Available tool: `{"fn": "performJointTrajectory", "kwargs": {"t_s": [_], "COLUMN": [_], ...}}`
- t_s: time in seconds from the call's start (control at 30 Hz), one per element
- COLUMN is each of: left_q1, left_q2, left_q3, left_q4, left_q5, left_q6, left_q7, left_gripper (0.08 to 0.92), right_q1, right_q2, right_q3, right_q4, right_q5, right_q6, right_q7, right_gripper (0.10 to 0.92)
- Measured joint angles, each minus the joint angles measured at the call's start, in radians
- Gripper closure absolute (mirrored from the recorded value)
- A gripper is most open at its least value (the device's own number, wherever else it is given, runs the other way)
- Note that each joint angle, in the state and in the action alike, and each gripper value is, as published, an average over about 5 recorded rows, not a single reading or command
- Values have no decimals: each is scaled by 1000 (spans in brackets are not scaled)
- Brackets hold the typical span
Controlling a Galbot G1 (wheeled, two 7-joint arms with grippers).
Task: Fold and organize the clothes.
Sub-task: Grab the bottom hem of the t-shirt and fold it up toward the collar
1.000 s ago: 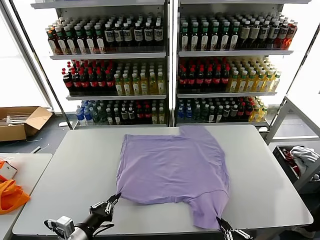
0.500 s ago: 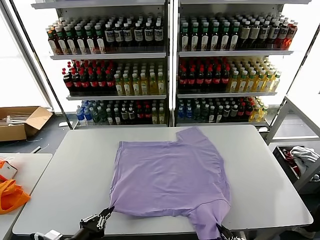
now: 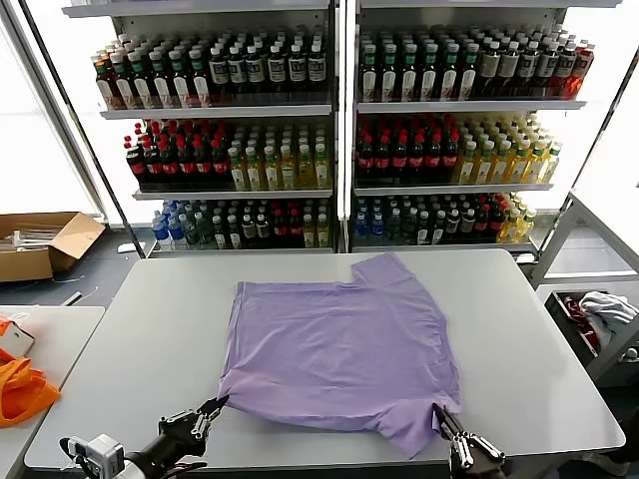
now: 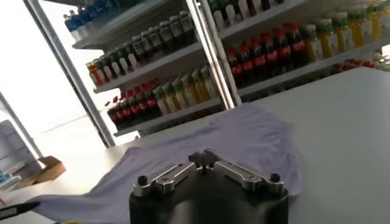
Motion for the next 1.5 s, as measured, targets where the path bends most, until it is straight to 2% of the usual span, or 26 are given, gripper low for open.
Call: {"fn": "performJointTrajectory", "kwargs": {"t_s": [0.53,1.03,1.13,1.3,1.5], "left_q1": [-217,-458,-492,-532,-544], "left_q2": [114,124,119,108,106], "left_q3": [97,249,274,292,291], "left_q4": [148,333,360,395,404], "left_q5": [-94,-111,-111,-113,-116], "left_q6": [39,47,47,49,51], "left_q7": [1,-2,-4,-10,-18], "left_gripper": [897,884,852,736,577], "right_q1": [251,434,465,506,524], "right_q2": [-29,-22,-18,-8,-3], "right_q3": [-44,-123,-147,-184,-208], "right_q4": [-125,-268,-300,-347,-370], "right_q5": [-29,-314,-381,-485,-593], "right_q6": [12,46,44,32,-9], "right_q7": [77,143,156,179,210], "right_gripper": [919,919,919,903,750]}}
